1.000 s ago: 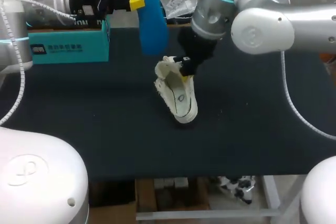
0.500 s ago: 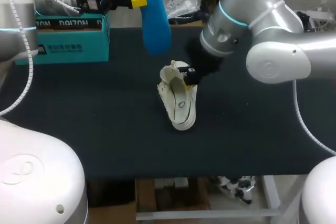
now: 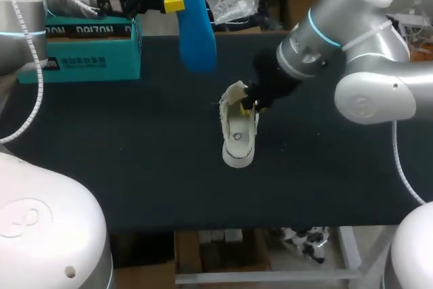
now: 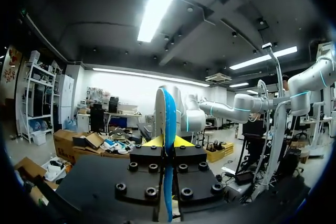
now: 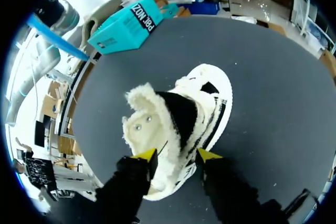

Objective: Open the shoe tongue, take the insole out of the shoe, put the insole back into the shoe, and pack the shoe into the shoebox

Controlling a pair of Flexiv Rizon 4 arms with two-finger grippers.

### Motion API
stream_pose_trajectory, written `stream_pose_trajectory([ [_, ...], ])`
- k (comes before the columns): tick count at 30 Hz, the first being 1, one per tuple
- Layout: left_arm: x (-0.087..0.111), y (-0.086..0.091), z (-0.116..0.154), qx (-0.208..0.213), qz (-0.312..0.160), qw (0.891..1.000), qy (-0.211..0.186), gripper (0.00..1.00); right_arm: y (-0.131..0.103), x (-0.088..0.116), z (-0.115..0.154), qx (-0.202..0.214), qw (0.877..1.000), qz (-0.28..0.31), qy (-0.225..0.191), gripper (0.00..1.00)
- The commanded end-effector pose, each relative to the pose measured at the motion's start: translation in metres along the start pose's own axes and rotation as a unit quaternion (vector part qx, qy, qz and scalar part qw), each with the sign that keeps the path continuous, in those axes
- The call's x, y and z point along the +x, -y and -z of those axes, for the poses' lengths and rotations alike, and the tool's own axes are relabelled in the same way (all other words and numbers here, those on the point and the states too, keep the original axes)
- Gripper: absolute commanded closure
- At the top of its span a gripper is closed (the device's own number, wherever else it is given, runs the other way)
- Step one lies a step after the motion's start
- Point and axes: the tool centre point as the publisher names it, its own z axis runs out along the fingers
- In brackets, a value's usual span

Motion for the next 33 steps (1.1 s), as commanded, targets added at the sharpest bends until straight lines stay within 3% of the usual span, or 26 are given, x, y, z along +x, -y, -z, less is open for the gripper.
stream_pose_trajectory([
  [1,0.013,0.002,-0.007,-0.002,0.016,1.0,0.018,1.0,0.005,-0.01,0.013,-0.001,1.0,0.006,-0.008,0.0],
  [5,0.031,0.003,-0.016,-0.016,0.034,0.999,0.036,1.0,0.007,-0.021,0.027,-0.005,1.0,0.023,-0.008,0.0],
  [19,0.109,-0.005,-0.051,-0.02,0.081,0.993,0.078,1.0,0.007,-0.021,0.027,-0.005,1.0,0.023,-0.008,0.0],
  [21,0.118,-0.009,-0.055,-0.017,0.082,0.993,0.081,1.0,0.012,-0.027,0.032,-0.027,0.997,0.032,-0.058,0.0],
  [26,0.131,-0.017,-0.065,-0.009,0.096,0.992,0.084,1.0,0.026,-0.033,0.051,-0.019,0.985,-0.051,-0.164,0.0],
  [33,0.146,-0.023,-0.077,0.0,0.112,0.988,0.102,1.0,0.051,-0.024,0.083,-0.022,0.971,-0.068,-0.229,0.0],
])
